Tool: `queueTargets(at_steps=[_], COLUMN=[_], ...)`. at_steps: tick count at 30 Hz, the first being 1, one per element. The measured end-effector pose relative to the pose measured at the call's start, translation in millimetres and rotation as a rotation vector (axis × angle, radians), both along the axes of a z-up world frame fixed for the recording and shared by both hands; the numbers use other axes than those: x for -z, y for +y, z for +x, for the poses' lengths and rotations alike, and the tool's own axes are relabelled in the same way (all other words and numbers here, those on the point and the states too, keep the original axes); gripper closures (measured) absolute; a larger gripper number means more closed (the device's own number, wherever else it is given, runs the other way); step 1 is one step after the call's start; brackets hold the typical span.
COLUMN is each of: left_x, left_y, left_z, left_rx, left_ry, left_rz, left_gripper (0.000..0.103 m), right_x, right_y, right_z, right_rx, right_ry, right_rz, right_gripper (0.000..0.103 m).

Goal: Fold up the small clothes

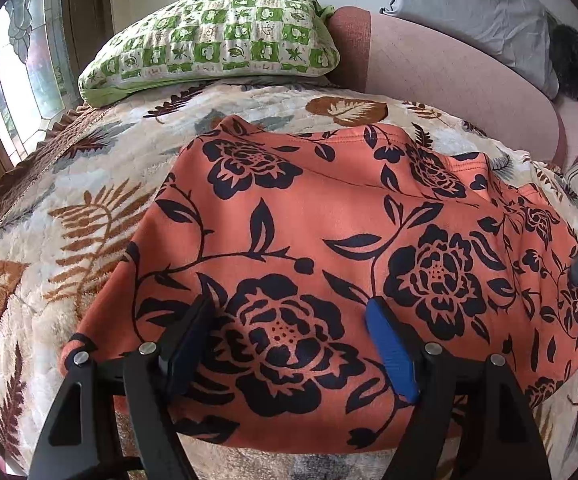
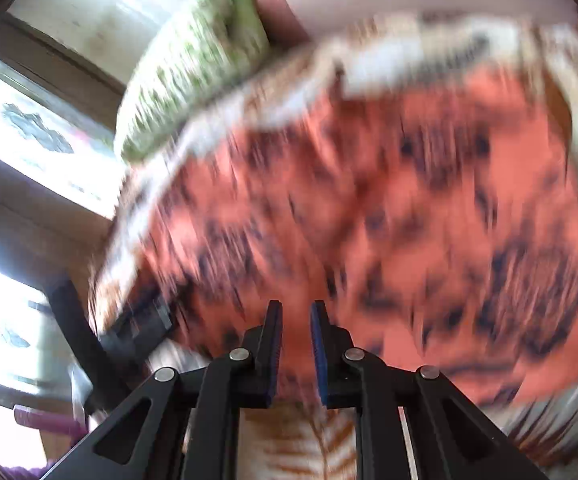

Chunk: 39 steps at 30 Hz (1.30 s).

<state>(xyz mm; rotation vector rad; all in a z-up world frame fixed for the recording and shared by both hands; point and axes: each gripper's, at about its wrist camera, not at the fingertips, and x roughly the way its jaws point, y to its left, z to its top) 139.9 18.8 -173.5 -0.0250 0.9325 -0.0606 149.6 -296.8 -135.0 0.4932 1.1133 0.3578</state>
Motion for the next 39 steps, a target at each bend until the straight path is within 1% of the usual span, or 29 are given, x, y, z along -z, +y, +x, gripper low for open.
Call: queueTargets(at_steps=[2,4,5,6,7,8,9,10,11,12,13,14,15,17,19,21,22,23,24,25,26,28,29,30,32,33,35,37,39], left_x=[0.0,-0.7,-0.8,-0.4,-0.2,0.1,0.3,0.5,0.5,0.4,0.5,0.8,0.9,0.5,0.4,-0.2,-0.3,-0.1,-0.2,-0.5,-0.8,-2.3,-3.4,-4.2,-5.8,-7.0,-8.6,-7.7,-5.8], left_y=[0.6,0.9,1.8,2.7,3.4,4.6,6.8,8.9,12.1,14.4,15.9,17.2,18.8,21.9,22.6,22.1,22.0,21.9,22.1,22.5,23.1,26.5,29.2,31.3,36.3,39.0,46.9,52.3,52.0], left_z=[0.8,1.0,1.1,0.7,0.8,0.8,0.7,0.7,0.1,-0.9,-2.1,-3.3,-4.5,-7.0,-8.1,-8.7,-9.0,-9.2,-9.7,-10.4,-11.4,-14.3,-15.9,-16.9,-20.0,-21.5,-24.0,-23.4,-23.0], left_rx=[0.002,0.002,0.002,0.0,-0.002,-0.006,-0.01,-0.012,-0.016,-0.019,-0.018,-0.016,-0.014,-0.013,-0.011,-0.012,-0.014,-0.014,-0.015,-0.016,-0.017,-0.022,-0.026,-0.029,-0.041,-0.053,-0.077,-0.092,-0.09], left_ry=[0.002,0.001,0.0,-0.004,-0.006,-0.007,-0.008,-0.007,-0.006,-0.006,-0.004,-0.003,-0.003,-0.005,-0.004,-0.003,-0.002,-0.001,0.0,-0.001,-0.001,-0.004,-0.009,-0.01,-0.016,-0.019,-0.014,-0.007,0.0], left_rz=[0.0,0.001,0.001,0.005,0.011,0.013,0.015,0.016,0.013,0.01,0.012,0.015,0.013,0.007,0.007,0.007,0.006,0.005,0.005,0.004,0.001,-0.005,-0.008,-0.011,-0.013,-0.006,-0.019,-0.019,-0.011], left_gripper=[0.024,0.024,0.024,0.024,0.024,0.024,0.024,0.024,0.024,0.024,0.024,0.024,0.024,0.024,0.024,0.025,0.025,0.025,0.025,0.025,0.025,0.03,0.032,0.033,0.034,0.034,0.034,0.034,0.034], right_x=[-0.1,13.9,19.5,28.1,35.0,43.8,53.0,57.4,54.6,50.8,48.7,43.5,33.8,20.1,16.3,31.0,47.9,58.0,62.9,64.1,63.2,56.8,50.9,44.9,27.9,22.4,17.8,23.5,36.8], right_y=[10.9,36.4,48.0,60.4,66.8,71.1,71.0,68.6,64.8,61.6,60.9,59.5,59.1,70.5,93.4,120.0,132.3,136.0,135.6,135.7,132.3,126.0,125.5,125.7,128.9,135.7,157.4,188.3,212.0], right_z=[26.0,50.3,55.8,64.8,71.1,79.7,90.0,103.0,110.8,120.1,124.9,128.4,127.7,125.9,125.9,132.4,139.5,145.9,155.1,163.4,172.4,183.6,186.4,186.5,178.9,174.7,164.5,157.4,151.6], right_rx=[-0.028,-0.077,-0.091,-0.094,-0.086,-0.079,-0.07,-0.032,0.004,0.039,0.046,0.061,0.066,-0.001,-0.099,-0.185,-0.199,-0.177,-0.141,-0.124,-0.085,0.001,0.021,0.021,-0.03,-0.062,-0.172,-0.296,-0.358], right_ry=[0.019,0.075,0.087,0.083,0.067,0.059,0.061,0.046,0.029,0.035,0.05,0.054,0.038,0.004,0.012,0.08,0.142,0.158,0.122,0.107,0.097,0.082,0.068,0.052,0.013,0.007,0.044,0.088,0.118], right_rz=[-0.045,-0.083,-0.125,-0.197,-0.245,-0.266,-0.271,-0.239,-0.231,-0.261,-0.264,-0.235,-0.173,-0.117,-0.111,-0.119,-0.161,-0.186,-0.183,-0.179,-0.176,-0.194,-0.215,-0.208,-0.126,-0.102,-0.07,-0.078,-0.126], right_gripper=[0.082,0.082,0.082,0.082,0.082,0.081,0.081,0.082,0.082,0.082,0.082,0.082,0.081,0.081,0.081,0.081,0.081,0.081,0.082,0.082,0.082,0.082,0.082,0.081,0.08,0.08,0.08,0.08,0.08])
